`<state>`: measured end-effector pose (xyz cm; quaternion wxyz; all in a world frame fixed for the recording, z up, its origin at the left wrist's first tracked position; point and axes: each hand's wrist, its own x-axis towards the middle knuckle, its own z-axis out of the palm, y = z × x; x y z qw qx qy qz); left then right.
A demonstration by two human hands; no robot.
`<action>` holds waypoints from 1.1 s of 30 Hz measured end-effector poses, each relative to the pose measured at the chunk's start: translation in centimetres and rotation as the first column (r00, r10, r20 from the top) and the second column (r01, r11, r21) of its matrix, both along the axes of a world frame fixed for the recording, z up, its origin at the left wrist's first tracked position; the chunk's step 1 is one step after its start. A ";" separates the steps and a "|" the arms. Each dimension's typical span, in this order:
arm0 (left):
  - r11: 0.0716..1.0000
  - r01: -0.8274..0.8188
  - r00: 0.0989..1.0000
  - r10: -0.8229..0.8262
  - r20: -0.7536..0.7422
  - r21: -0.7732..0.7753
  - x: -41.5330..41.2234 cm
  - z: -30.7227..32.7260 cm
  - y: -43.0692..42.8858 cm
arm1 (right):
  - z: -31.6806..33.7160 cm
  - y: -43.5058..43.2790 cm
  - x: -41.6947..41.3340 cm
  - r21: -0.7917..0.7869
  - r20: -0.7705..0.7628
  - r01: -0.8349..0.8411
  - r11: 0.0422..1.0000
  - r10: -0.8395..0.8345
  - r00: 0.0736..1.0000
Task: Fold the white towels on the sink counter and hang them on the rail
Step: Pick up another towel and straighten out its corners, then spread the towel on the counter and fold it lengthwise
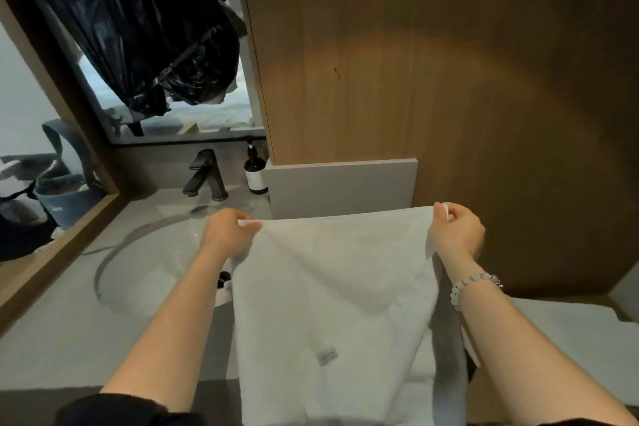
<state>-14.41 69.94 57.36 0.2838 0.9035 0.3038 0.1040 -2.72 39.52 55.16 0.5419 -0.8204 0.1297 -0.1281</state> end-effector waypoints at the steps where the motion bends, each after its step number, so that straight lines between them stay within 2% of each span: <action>1: 1.000 0.012 1.000 -0.012 -0.020 0.000 1.3 -0.7 1.0 | -0.4 0.7 1.0 -0.023 -0.019 0.008 1.000 -0.009 1.000; 6: 0.993 0.070 0.995 -0.076 -0.072 -0.094 7.4 -4.0 4.8 | -3.4 3.6 6.0 -0.184 -0.131 0.004 0.983 -0.028 0.991; 10: 0.971 0.078 0.990 -0.102 -0.095 -0.228 10.9 -7.5 7.1 | -6.2 4.8 9.1 -0.385 -0.185 -0.103 0.917 0.032 0.982; 15: 0.895 0.009 0.998 -0.033 -0.046 -0.446 13.7 -10.5 8.0 | -8.1 5.7 11.9 -0.461 -0.181 -0.137 0.877 0.058 0.982; 17: 0.818 -0.055 0.998 0.063 -0.005 -0.572 14.5 -11.3 8.1 | -8.4 5.9 12.6 -0.463 -0.178 -0.130 0.877 0.052 0.983; 19: 0.699 -0.125 0.985 0.171 -0.004 -0.704 15.0 -11.9 8.0 | -8.5 5.9 13.1 -0.465 -0.173 -0.123 0.877 0.046 0.984; 21: 0.626 -0.175 0.969 0.248 -0.020 -0.760 15.5 -12.4 7.9 | -8.6 5.9 13.7 -0.471 -0.163 -0.121 0.874 0.048 0.985; 23: 0.574 -0.201 0.951 0.309 -0.018 -0.794 16.0 -12.9 8.0 | -8.8 5.9 14.2 -0.477 -0.159 -0.129 0.869 0.060 0.986; 27: 0.556 -0.267 0.909 0.416 -0.014 -0.787 16.6 -14.1 7.8 | -10.0 5.7 15.1 -0.501 -0.157 -0.168 0.849 0.101 0.982; 33: 0.594 -0.348 0.869 0.495 -0.012 -0.725 16.4 -14.8 7.1 | -11.7 5.2 17.3 -0.532 -0.173 -0.242 0.811 0.176 0.969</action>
